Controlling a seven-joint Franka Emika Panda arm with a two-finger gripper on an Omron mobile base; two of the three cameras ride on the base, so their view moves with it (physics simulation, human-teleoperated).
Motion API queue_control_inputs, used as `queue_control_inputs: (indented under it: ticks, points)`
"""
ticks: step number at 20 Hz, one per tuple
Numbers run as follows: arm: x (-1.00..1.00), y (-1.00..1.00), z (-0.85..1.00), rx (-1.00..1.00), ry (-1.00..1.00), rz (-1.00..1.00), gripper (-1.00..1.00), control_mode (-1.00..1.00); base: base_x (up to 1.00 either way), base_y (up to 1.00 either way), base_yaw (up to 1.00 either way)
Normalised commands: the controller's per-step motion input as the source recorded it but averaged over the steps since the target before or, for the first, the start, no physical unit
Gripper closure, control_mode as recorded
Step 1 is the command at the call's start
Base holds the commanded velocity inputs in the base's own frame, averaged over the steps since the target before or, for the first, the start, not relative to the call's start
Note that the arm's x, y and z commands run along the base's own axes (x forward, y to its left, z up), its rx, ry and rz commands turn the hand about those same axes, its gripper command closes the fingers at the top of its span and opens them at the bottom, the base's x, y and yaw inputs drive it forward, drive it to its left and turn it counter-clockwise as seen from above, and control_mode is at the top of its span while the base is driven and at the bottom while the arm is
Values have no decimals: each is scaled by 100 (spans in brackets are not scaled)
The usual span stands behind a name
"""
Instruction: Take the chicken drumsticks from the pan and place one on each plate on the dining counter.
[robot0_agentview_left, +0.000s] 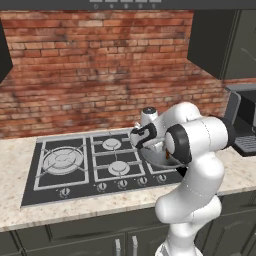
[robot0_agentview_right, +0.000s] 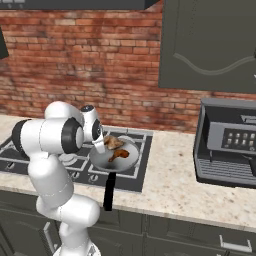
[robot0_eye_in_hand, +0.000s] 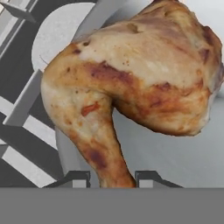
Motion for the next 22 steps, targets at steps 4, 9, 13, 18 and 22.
queue_control_inputs:
  ticks: [4, 9, 13, 18, 22]
  points:
    - [-14, 0, 9, 0, -1, -5, 100, -100, 0, 0, 0]
    - [-69, -9, 83, 0, -3, -2, 100, -100, 0, 0, 0]
    - [-98, -21, 100, 0, -10, 9, 100, -100, 0, 0, 0]
    - [-100, -37, 80, -2, -8, 11, 100, -100, 0, 0, 0]
    - [-100, -52, 45, -1, -7, 0, 100, -100, 0, 0, 0]
